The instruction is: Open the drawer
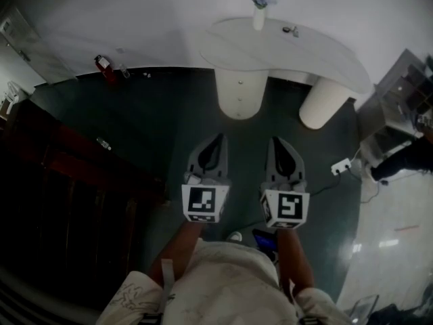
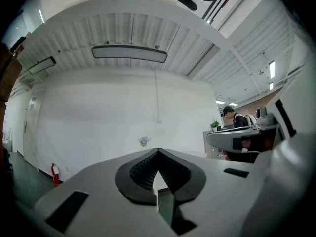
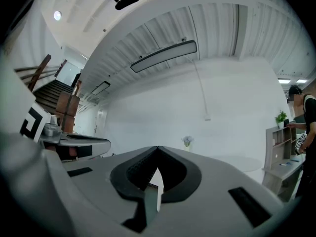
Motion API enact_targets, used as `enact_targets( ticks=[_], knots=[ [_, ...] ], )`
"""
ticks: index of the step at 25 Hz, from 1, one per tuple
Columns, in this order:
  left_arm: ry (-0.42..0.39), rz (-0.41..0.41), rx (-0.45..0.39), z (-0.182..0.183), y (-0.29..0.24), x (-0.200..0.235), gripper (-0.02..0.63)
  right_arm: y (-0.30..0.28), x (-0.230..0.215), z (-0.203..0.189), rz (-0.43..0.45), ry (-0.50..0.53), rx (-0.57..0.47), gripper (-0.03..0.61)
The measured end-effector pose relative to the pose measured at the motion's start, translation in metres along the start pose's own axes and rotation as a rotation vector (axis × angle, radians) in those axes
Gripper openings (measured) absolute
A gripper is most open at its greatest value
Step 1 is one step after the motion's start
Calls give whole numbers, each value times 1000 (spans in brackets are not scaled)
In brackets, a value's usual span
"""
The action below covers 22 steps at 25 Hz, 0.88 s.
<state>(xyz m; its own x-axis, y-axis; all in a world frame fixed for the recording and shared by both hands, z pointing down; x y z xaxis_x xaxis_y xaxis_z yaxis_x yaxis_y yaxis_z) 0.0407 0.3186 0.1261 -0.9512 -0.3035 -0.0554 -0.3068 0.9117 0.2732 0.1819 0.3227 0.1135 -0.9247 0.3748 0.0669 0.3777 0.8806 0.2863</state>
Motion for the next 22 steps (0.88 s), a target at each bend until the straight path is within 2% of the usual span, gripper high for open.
enact_targets(
  ticks=[7,18,22],
  knots=[
    [28,5,1,-20,-33,34,0,-43,4,-23,-8,8,21,3],
    [38,-65,-22,-58,-135,148,0,-185,25,-72,-81,73,53,3],
    [52,-93,-39,-66,-164,177,0,-227,31,-83,-114,74,58,3]
  ],
)
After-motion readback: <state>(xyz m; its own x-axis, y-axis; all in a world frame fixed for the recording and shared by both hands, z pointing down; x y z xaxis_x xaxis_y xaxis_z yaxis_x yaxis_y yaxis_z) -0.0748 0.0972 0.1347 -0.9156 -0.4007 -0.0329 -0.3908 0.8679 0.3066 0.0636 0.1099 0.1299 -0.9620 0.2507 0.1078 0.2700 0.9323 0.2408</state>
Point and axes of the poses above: the fingertips, and each gripper's own axes: y backward along the fingers, x to its left, z out of its top, the point moved 3 cm from there along y, backward along the fingers, and after that the axes turned 15 degrees about -x, right-handed, at the moved point
